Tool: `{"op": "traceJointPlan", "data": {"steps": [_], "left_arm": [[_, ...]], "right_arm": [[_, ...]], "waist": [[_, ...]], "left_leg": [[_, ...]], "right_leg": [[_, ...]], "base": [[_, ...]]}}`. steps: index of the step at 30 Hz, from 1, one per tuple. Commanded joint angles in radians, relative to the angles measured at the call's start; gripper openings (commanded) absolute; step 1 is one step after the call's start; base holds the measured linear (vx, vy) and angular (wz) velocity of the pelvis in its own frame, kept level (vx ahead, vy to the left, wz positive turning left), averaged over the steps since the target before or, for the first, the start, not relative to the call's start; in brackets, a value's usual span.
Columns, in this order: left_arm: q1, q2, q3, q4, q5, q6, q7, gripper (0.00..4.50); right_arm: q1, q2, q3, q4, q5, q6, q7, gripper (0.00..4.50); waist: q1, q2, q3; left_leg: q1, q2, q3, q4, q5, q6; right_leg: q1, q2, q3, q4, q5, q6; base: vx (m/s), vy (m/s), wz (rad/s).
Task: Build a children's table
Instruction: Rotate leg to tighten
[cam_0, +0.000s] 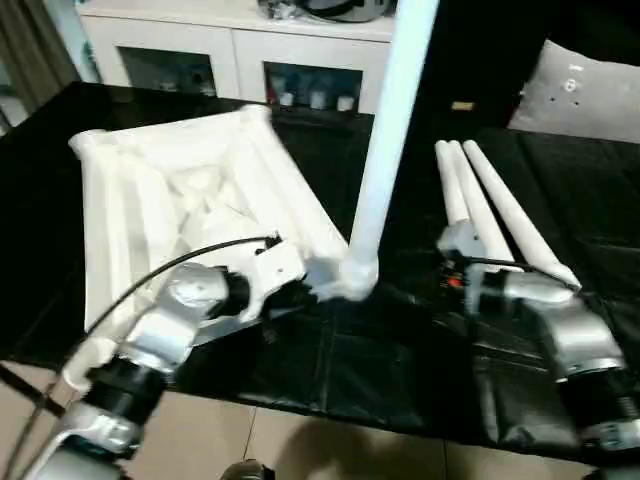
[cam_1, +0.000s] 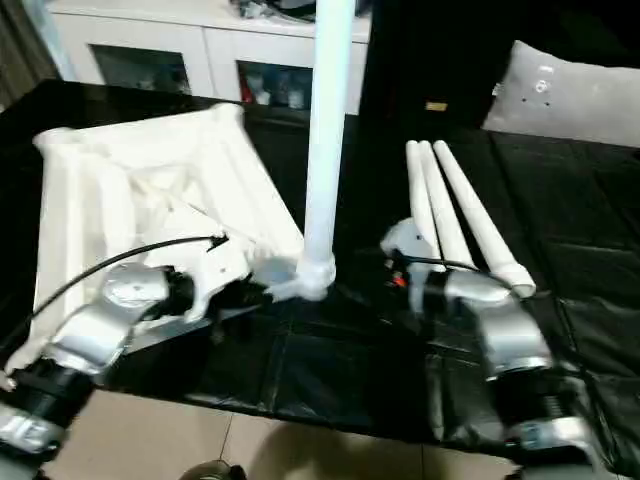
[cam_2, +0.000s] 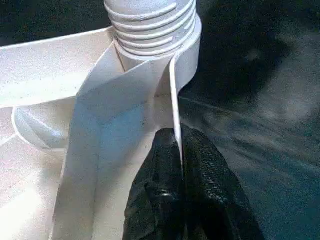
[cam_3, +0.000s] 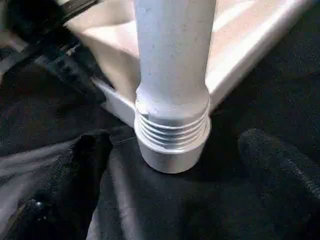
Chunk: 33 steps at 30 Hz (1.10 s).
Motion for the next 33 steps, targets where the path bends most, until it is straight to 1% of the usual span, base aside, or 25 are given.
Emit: {"op": "traceJointPlan", "data": {"steps": [1,2,5,6,7,8,9,10,12,13,16,17,19,20,21,24,29,30,31,33], "left_arm": [[-0.003,0.025,-0.066,-0.035,0.002,-0.053,-0.101,0.0],[-0.004,0.033,-0.072,-0.035,0.002,-0.061,-0.116,0.0],[-0.011,0.049,-0.086,-0.029,0.005,-0.086,-0.161,0.0],[-0.013,0.051,-0.087,-0.029,0.006,-0.09,-0.168,0.0],[-0.013,0.052,-0.087,-0.029,0.006,-0.09,-0.169,0.0],[-0.016,0.056,-0.092,-0.027,0.006,-0.099,-0.178,0.0],[-0.018,0.058,-0.096,-0.026,0.006,-0.104,-0.184,0.0],[-0.019,0.059,-0.096,-0.024,0.005,-0.107,-0.186,0.0],[-0.022,0.061,-0.098,-0.02,0.003,-0.116,-0.194,0.0],[-0.022,0.062,-0.098,-0.02,0.003,-0.117,-0.195,0.0],[-0.023,0.061,-0.097,-0.016,0.005,-0.125,-0.2,0.0],[-0.025,0.061,-0.098,-0.014,0.006,-0.128,-0.2,0.0],[-0.025,0.061,-0.099,-0.011,0.008,-0.131,-0.199,0.0],[-0.024,0.061,-0.1,-0.01,0.01,-0.133,-0.199,0.0],[-0.023,0.062,-0.1,-0.009,0.011,-0.134,-0.199,0.0],[-0.021,0.064,-0.1,-0.009,0.011,-0.137,-0.198,0.0],[-0.019,0.061,-0.099,-0.008,0.01,-0.136,-0.195,0.0],[-0.017,0.059,-0.097,-0.01,0.008,-0.133,-0.192,0.0],[-0.017,0.059,-0.097,-0.01,0.008,-0.133,-0.192,0.0],[-0.006,0.049,-0.082,-0.03,-0.01,-0.107,-0.178,0.0]], "right_arm": [[-0.017,-0.016,0.03,-0.013,-0.008,-0.028,0.069,4.46],[-0.02,-0.018,0.035,-0.011,-0.008,-0.034,0.081,4.46],[-0.032,-0.018,0.055,-0.005,-0.01,-0.046,0.124,4.46],[-0.037,-0.01,0.06,-0.003,-0.012,-0.045,0.124,4.46],[-0.037,-0.008,0.061,-0.002,-0.012,-0.044,0.124,4.46],[-0.045,0.004,0.067,0.008,-0.014,-0.046,0.117,4.46],[-0.049,0.011,0.073,0.016,-0.015,-0.049,0.115,4.28],[-0.05,0.014,0.076,0.02,-0.016,-0.051,0.114,4.28],[-0.054,0.027,0.086,0.038,-0.02,-0.061,0.119,4.06],[-0.054,0.028,0.086,0.039,-0.02,-0.062,0.12,3.99],[-0.059,0.04,0.09,0.055,-0.022,-0.065,0.121,3.71],[-0.061,0.043,0.092,0.061,-0.024,-0.067,0.121,3.63],[-0.064,0.045,0.095,0.068,-0.026,-0.07,0.124,3.47],[-0.064,0.046,0.097,0.071,-0.028,-0.072,0.125,3.29],[-0.064,0.046,0.101,0.071,-0.03,-0.072,0.127,3.22],[-0.062,0.049,0.103,0.074,-0.034,-0.073,0.128,2.94],[-0.059,0.061,0.096,0.079,-0.018,-0.057,0.129,2.78],[-0.055,0.065,0.093,0.076,-0.009,-0.051,0.128,2.77],[-0.055,0.065,0.093,0.076,-0.009,-0.051,0.128,2.77],[-0.039,0.085,0.084,0.05,0.021,-0.015,0.118,2.75]], "waist": [[0.0,0.0,-0.063],[0.003,0.0,-0.063],[0.007,0.002,-0.062],[0.004,-0.021,-0.062],[0.008,-0.015,-0.061],[0.01,-0.009,-0.062],[0.007,-0.01,-0.061],[0.007,-0.01,-0.061],[0.008,-0.01,-0.062],[0.008,-0.013,-0.062],[0.008,-0.012,-0.063],[0.008,-0.01,-0.064],[0.008,-0.011,-0.063],[0.008,-0.011,-0.063],[0.008,-0.012,-0.063],[0.008,-0.011,-0.064],[0.007,-0.012,-0.064],[0.007,-0.015,-0.064],[0.007,-0.014,-0.064],[0.005,-0.013,-0.062]], "left_leg": [[0.03,0.063,-0.019,-0.062,-0.199,0.054],[0.029,0.064,-0.02,-0.063,-0.205,0.052],[0.032,0.065,-0.02,-0.065,-0.223,0.041],[0.032,0.065,-0.017,-0.066,-0.218,0.042],[0.029,0.065,-0.02,-0.066,-0.21,0.042],[0.03,0.065,-0.02,-0.067,-0.209,0.041],[0.031,0.065,-0.02,-0.068,-0.217,0.034],[0.031,0.065,-0.019,-0.067,-0.217,0.032],[0.031,0.065,-0.019,-0.067,-0.217,0.03],[0.03,0.065,-0.019,-0.067,-0.215,0.031],[0.029,0.064,-0.019,-0.065,-0.196,0.036],[0.03,0.064,-0.019,-0.065,-0.197,0.036],[0.03,0.064,-0.019,-0.066,-0.204,0.035],[0.03,0.063,-0.019,-0.065,-0.205,0.034],[0.029,0.063,-0.019,-0.065,-0.203,0.034],[0.03,0.064,-0.019,-0.065,-0.197,0.035],[0.029,0.063,-0.019,-0.064,-0.195,0.037],[0.029,0.063,-0.018,-0.064,-0.195,0.039],[0.029,0.063,-0.018,-0.064,-0.194,0.04],[0.029,0.063,-0.018,-0.066,-0.202,0.037]], "right_leg": [[0.036,-0.086,0.043,-0.075,-0.07,-0.241],[0.035,-0.086,0.043,-0.074,-0.078,-0.24],[0.032,-0.087,0.044,-0.074,-0.096,-0.241],[0.034,-0.085,0.043,-0.075,-0.098,-0.24],[0.035,-0.088,0.044,-0.07,-0.102,-0.24],[0.034,-0.09,0.044,-0.072,-0.112,-0.237],[0.031,-0.089,0.044,-0.073,-0.128,-0.234],[0.032,-0.089,0.044,-0.073,-0.128,-0.233],[0.031,-0.091,0.045,-0.073,-0.125,-0.23],[0.032,-0.091,0.045,-0.073,-0.121,-0.23],[0.033,-0.089,0.043,-0.07,-0.091,-0.234],[0.033,-0.089,0.043,-0.069,-0.092,-0.235],[0.033,-0.089,0.044,-0.07,-0.098,-0.234],[0.033,-0.089,0.044,-0.071,-0.103,-0.234],[0.034,-0.089,0.044,-0.071,-0.105,-0.232],[0.033,-0.088,0.044,-0.069,-0.096,-0.232],[0.034,-0.088,0.043,-0.069,-0.09,-0.235],[0.034,-0.089,0.043,-0.069,-0.095,-0.235],[0.034,-0.089,0.043,-0.069,-0.099,-0.235],[0.033,-0.088,0.043,-0.07,-0.116,-0.234]], "base": [[0.0,0.0,0.0],[0.0,0.0,0.0],[0.0,0.0,0.0],[0.0,0.0,0.0],[0.0,0.0,0.0],[0.0,0.0,0.0],[0.0,0.0,0.0],[0.0,0.0,0.0],[0.0,0.0,0.0],[0.0,0.0,0.0],[0.0,0.0,0.0],[0.0,0.0,0.0],[0.0,0.0,0.0],[0.0,0.0,0.0],[0.0,0.0,0.0],[0.0,0.0,0.0],[0.0,0.0,0.0],[0.0,0.0,0.0],[0.0,0.0,0.0],[0.0,0.0,0.0]]}}
